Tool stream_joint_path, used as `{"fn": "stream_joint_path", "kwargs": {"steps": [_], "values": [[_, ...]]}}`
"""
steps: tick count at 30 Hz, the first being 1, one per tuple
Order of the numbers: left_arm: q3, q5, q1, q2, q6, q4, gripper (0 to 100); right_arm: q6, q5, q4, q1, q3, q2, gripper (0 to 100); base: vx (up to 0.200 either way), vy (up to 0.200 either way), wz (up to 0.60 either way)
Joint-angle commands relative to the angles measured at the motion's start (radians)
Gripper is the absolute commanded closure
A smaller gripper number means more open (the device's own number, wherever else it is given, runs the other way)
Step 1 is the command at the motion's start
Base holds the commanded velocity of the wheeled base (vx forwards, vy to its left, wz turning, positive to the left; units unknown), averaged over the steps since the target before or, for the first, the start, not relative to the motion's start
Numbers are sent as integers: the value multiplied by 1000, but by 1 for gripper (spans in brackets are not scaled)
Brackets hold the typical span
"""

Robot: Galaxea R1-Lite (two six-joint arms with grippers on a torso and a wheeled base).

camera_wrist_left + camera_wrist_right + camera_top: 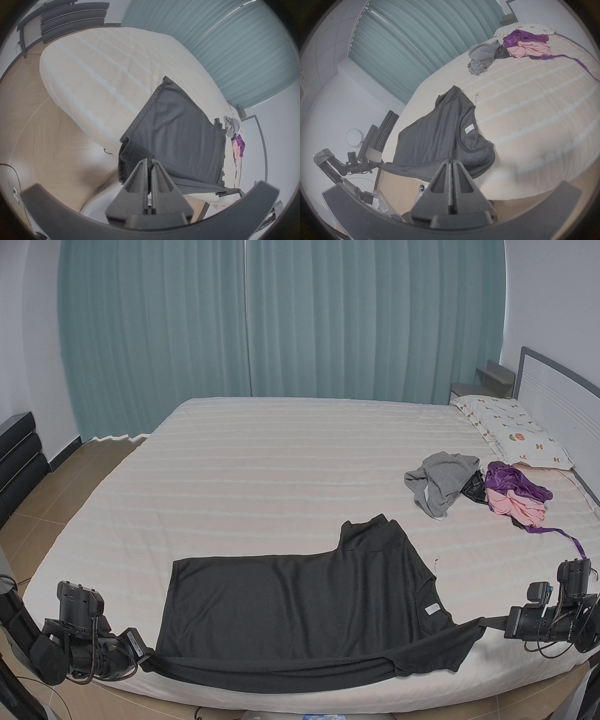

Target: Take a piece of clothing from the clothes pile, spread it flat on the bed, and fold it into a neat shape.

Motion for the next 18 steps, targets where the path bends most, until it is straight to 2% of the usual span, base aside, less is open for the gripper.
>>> {"fn": "stream_joint_path", "kwargs": {"steps": [1,8,18], "values": [[-49,1,2,60,-3,-9,100,8,-5,0,18,-60,61,100,0,0,0],[-140,1,18,147,-8,-46,100,29,-52,10,64,-178,161,100,0,0,0],[-230,2,18,281,-5,-117,100,54,-82,20,70,-293,268,100,0,0,0]]}}
